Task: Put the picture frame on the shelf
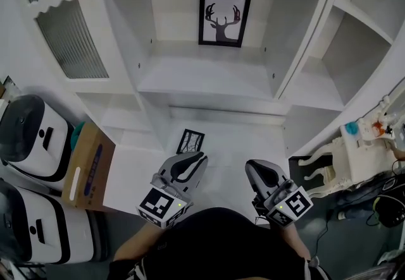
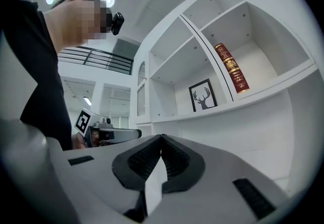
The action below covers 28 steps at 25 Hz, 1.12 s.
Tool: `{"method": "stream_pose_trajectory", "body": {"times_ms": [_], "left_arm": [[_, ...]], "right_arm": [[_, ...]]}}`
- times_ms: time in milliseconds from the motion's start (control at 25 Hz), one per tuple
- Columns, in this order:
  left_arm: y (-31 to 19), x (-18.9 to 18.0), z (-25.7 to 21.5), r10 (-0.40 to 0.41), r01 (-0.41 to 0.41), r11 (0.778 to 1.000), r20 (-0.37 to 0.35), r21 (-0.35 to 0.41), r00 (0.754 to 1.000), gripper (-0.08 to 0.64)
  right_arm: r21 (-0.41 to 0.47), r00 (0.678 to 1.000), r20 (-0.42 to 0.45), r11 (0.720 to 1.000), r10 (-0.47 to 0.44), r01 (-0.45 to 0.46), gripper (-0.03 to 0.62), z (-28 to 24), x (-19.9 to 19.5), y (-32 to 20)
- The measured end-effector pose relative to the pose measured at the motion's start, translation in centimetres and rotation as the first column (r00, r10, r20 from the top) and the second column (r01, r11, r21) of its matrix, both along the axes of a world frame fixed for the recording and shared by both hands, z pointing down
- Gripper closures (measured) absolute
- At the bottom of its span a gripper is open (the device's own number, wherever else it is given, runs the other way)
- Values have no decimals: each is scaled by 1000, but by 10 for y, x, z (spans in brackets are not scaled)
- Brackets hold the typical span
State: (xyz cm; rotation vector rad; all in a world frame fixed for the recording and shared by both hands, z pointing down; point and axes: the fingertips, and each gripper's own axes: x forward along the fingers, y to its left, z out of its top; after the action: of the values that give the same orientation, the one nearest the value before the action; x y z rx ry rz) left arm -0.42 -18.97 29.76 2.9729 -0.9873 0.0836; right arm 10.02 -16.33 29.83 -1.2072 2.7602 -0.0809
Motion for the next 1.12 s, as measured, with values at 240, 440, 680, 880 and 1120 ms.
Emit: {"method": "stream_pose_trajectory", "body": {"times_ms": [240, 440, 680, 880, 1120], "left_arm": [[7, 3, 16, 21, -21, 999, 9, -48, 1000, 548], [11, 6, 19, 40, -40, 997, 6, -62, 999, 552], [10, 7, 26, 44, -44, 995, 4, -89, 999, 552], [11, 8, 25, 47, -47, 994, -5, -97, 999, 552], [7, 7, 25, 42, -43, 994, -6, -103, 999, 552]], "right_arm": [[-20, 1000, -5, 1000, 10, -10, 572, 10, 0, 0], [-11, 1000, -11, 1000, 20, -20, 572, 12, 2, 1], [17, 999, -29, 1000, 20, -20, 574, 10, 0, 4], [12, 1000, -22, 1000, 5, -5, 574, 9, -2, 5], [-9, 998, -65, 1000, 4, -4, 574, 16, -1, 6]]}}
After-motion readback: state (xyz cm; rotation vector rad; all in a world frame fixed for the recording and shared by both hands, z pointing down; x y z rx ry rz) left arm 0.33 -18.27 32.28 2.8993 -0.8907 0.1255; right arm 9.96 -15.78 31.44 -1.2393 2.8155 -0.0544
